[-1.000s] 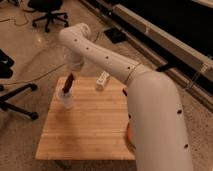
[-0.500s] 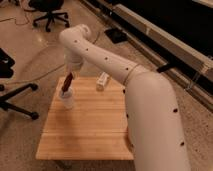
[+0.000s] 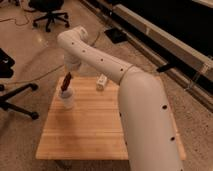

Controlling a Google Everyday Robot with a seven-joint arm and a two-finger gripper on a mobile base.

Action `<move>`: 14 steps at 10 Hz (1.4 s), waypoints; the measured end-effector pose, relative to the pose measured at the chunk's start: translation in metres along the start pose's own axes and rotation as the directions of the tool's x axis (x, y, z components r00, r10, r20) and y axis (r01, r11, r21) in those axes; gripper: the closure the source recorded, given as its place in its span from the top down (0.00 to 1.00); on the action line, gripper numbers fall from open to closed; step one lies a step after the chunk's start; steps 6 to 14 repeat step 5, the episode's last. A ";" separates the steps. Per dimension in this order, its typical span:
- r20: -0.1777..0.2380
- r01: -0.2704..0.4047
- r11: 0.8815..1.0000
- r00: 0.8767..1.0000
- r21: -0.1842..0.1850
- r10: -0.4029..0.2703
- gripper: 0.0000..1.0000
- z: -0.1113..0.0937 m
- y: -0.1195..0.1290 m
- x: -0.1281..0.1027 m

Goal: Place the pepper in the ceramic cup

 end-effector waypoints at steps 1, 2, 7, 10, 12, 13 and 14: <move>-0.010 -0.003 1.000 1.000 -0.005 0.003 0.00 0.006 -0.002 0.003; -0.023 -0.008 1.000 1.000 -0.011 0.008 0.00 0.015 -0.006 0.010; -0.027 -0.007 1.000 1.000 -0.016 0.007 0.00 0.032 -0.011 0.018; -0.027 -0.007 1.000 1.000 -0.016 0.007 0.00 0.032 -0.011 0.018; -0.027 -0.007 1.000 1.000 -0.016 0.007 0.00 0.032 -0.011 0.018; -0.027 -0.007 1.000 1.000 -0.016 0.007 0.00 0.032 -0.011 0.018; -0.027 -0.007 1.000 1.000 -0.016 0.007 0.00 0.032 -0.011 0.018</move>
